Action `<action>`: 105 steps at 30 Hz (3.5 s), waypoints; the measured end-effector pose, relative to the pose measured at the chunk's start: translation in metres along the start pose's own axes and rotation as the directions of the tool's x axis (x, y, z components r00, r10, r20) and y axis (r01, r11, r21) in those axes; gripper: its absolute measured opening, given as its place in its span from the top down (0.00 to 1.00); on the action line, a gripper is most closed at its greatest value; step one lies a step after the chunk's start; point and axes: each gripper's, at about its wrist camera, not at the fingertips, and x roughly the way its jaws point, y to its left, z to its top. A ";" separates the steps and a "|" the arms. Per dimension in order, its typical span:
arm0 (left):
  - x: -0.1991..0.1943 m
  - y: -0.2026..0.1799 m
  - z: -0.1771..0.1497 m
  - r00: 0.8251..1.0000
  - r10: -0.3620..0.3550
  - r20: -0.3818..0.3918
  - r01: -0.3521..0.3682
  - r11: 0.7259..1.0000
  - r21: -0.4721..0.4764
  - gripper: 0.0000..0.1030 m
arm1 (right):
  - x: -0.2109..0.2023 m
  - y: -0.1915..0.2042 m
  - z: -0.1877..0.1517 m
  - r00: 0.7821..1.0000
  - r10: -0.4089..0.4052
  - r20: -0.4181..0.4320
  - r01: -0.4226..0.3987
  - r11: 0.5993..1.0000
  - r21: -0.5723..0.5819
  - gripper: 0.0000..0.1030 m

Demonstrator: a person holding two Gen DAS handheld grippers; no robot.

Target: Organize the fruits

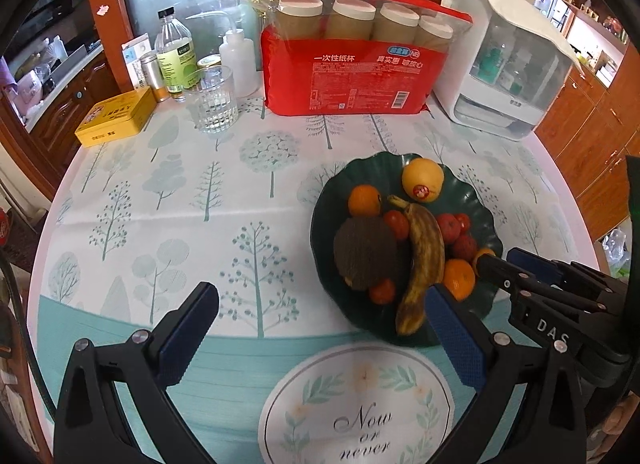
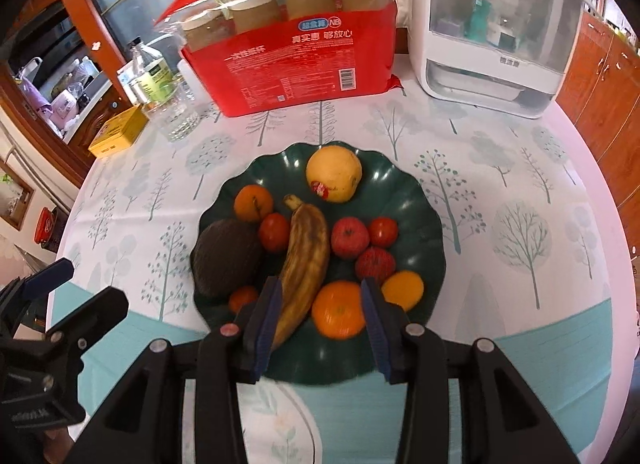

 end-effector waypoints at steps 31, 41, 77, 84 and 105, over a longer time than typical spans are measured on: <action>-0.144 0.013 -0.166 0.994 0.053 0.092 -0.044 0.994 -0.097 0.01 | -0.134 0.039 -0.161 0.993 0.072 0.090 -0.069 0.997 -0.038 0.51; -0.164 0.006 -0.187 0.990 0.089 0.107 -0.077 0.990 -0.116 0.01 | -0.159 0.045 -0.183 0.992 0.031 0.126 -0.026 0.999 -0.044 0.44; -0.168 -0.005 -0.202 0.989 0.128 0.079 -0.119 0.987 -0.103 0.01 | -0.176 0.051 -0.195 0.985 0.018 0.174 -0.002 0.996 -0.091 0.36; -0.167 -0.006 -0.202 0.989 0.127 0.082 -0.118 0.988 -0.104 0.01 | -0.175 0.052 -0.198 0.985 0.018 0.174 -0.003 0.996 -0.087 0.36; -0.163 -0.006 -0.208 0.990 0.119 0.070 -0.111 0.989 -0.102 0.01 | -0.174 0.053 -0.203 0.986 0.014 0.166 -0.002 0.997 -0.071 0.36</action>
